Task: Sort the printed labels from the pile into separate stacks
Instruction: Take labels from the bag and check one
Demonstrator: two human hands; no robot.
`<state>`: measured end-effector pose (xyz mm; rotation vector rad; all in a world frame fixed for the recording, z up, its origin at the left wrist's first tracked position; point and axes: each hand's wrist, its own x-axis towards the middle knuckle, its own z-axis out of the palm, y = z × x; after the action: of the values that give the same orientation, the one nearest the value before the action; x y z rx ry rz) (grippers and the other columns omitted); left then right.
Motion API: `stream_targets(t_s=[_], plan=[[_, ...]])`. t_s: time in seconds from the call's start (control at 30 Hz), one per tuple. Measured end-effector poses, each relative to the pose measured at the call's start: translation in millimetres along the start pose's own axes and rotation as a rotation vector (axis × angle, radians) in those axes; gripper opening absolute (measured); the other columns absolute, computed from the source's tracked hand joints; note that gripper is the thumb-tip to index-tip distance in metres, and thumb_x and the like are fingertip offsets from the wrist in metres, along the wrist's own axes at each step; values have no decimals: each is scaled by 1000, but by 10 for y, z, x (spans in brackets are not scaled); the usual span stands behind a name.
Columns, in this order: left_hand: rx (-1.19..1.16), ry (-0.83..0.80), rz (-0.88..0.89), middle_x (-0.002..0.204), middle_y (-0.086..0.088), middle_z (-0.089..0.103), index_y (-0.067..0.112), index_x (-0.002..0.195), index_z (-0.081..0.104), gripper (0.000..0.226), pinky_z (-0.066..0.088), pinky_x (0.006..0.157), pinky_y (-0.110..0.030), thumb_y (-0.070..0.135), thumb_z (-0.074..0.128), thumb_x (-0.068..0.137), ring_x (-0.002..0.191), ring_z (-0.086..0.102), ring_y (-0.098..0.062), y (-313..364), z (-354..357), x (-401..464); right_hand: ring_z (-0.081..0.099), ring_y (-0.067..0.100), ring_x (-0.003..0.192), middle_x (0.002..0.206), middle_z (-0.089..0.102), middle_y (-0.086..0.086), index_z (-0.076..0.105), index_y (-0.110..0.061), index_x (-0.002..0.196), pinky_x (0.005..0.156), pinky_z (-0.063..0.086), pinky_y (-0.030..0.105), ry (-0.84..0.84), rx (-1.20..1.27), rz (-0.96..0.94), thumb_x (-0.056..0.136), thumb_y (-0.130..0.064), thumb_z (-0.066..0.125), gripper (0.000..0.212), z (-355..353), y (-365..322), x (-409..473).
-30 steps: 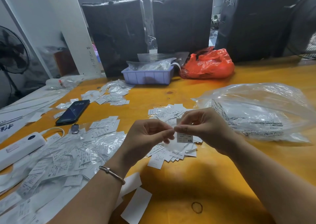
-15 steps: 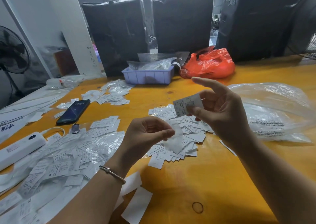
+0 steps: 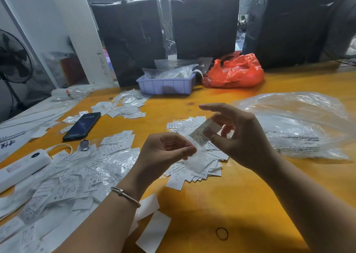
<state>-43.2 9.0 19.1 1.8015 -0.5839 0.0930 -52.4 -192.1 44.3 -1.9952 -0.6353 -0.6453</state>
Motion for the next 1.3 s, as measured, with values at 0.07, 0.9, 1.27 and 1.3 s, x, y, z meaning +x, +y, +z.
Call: stream_targets(t_s=[0.07,0.9,1.27,1.3], plan=[[-4,-9,-8,75,-1,73,10,82,75,15,54,63,-21,23,76,74,66,67,-14,0,-3,1,65,31,66,85,71,-2,60,-33,115,54,51,46,-33,4,12,74,4,70,56,-4,17,3],[61,148,55,72,-5,72,8,82,73,13,56,64,-25,20,74,78,66,67,-16,-61,21,20,62,11,67,80,68,-10,76,-14,94,58,51,31,-13,60,75,84,3,60,25,-29,133,52],[-19,57,49,78,-7,72,7,84,74,18,56,69,-25,24,72,78,72,67,-19,-15,-7,-4,64,35,76,76,71,10,75,-8,80,72,52,53,-199,268,229,81,-6,72,4,12,123,30],[-10,46,46,79,-6,73,7,85,74,19,55,67,-22,25,72,78,72,68,-17,-12,-4,-7,64,35,76,75,71,9,75,-9,80,71,52,53,-213,276,231,81,-6,72,5,9,113,25]])
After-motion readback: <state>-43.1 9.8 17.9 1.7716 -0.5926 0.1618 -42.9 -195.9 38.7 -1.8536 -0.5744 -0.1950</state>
